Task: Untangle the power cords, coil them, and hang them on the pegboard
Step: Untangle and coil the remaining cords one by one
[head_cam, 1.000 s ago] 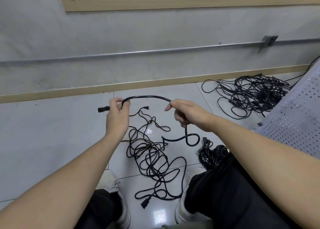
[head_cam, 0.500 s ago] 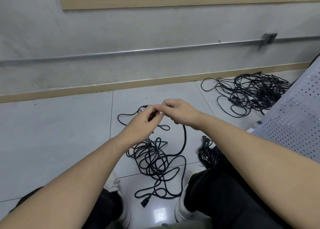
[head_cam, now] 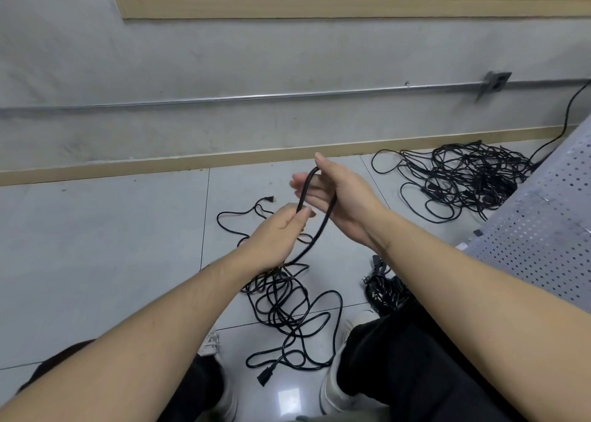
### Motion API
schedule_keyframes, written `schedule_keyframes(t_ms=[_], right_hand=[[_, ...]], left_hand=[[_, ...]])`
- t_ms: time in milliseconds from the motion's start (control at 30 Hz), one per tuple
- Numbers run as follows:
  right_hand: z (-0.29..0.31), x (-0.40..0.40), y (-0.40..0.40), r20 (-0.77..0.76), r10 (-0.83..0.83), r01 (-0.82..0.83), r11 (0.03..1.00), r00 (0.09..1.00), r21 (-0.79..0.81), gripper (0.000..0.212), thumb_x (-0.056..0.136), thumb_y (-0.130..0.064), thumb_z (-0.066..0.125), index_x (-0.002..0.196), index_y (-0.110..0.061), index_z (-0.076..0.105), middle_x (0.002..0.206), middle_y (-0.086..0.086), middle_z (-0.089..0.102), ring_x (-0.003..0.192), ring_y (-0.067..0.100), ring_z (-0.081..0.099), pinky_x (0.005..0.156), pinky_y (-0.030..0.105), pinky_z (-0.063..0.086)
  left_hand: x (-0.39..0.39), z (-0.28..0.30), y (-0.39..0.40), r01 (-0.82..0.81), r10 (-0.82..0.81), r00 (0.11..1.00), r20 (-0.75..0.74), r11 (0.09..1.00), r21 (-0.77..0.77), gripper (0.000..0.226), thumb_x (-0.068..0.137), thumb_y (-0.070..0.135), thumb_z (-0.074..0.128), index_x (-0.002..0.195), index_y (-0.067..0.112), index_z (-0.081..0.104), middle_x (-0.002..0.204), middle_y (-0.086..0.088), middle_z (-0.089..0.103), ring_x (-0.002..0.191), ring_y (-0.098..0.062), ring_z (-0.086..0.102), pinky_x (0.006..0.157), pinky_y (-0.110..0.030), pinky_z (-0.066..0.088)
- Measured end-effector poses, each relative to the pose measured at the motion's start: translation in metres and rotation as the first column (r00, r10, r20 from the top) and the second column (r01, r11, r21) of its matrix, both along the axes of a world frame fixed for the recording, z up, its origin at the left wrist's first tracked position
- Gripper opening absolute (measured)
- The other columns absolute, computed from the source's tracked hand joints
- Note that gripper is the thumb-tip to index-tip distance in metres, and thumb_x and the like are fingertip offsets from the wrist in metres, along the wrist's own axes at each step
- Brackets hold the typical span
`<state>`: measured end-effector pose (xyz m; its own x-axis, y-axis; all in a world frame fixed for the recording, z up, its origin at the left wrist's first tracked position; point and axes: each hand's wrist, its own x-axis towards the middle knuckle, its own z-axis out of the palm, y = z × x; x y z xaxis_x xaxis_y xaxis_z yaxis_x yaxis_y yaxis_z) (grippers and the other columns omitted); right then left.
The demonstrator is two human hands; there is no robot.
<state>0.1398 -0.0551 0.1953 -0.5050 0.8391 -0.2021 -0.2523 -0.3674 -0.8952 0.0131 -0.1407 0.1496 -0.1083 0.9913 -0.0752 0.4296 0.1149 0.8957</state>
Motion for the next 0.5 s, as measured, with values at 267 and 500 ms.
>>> schedule_keyframes(t_ms=[267,500], right_hand=[[0.003,-0.012,0.001,0.000,-0.059,0.059,0.993,0.998,-0.100,0.035,0.105,-0.037,0.052,0.082,-0.012,0.053,0.074,0.004,0.059,0.060,0.016,0.059,0.058,0.029,0.056],[-0.016,-0.007,0.003,0.115,0.067,-0.048,0.986,0.991,-0.160,0.041,0.107,-0.032,0.046,0.069,-0.018,0.038,0.083,0.019,0.075,0.080,0.032,0.076,0.083,0.040,0.063]], left_hand=[[-0.010,0.000,-0.009,0.335,-0.251,0.887,0.387,0.927,-0.167,0.029,0.102,0.004,0.058,0.083,0.014,0.039,0.086,-0.016,0.075,0.078,-0.030,0.073,0.078,-0.035,0.056],[-0.006,-0.014,-0.002,0.275,-0.219,0.934,0.284,0.945,-0.177,0.028,0.103,0.005,0.050,0.088,0.017,0.030,0.066,-0.001,0.048,0.053,-0.016,0.038,0.053,-0.027,0.032]])
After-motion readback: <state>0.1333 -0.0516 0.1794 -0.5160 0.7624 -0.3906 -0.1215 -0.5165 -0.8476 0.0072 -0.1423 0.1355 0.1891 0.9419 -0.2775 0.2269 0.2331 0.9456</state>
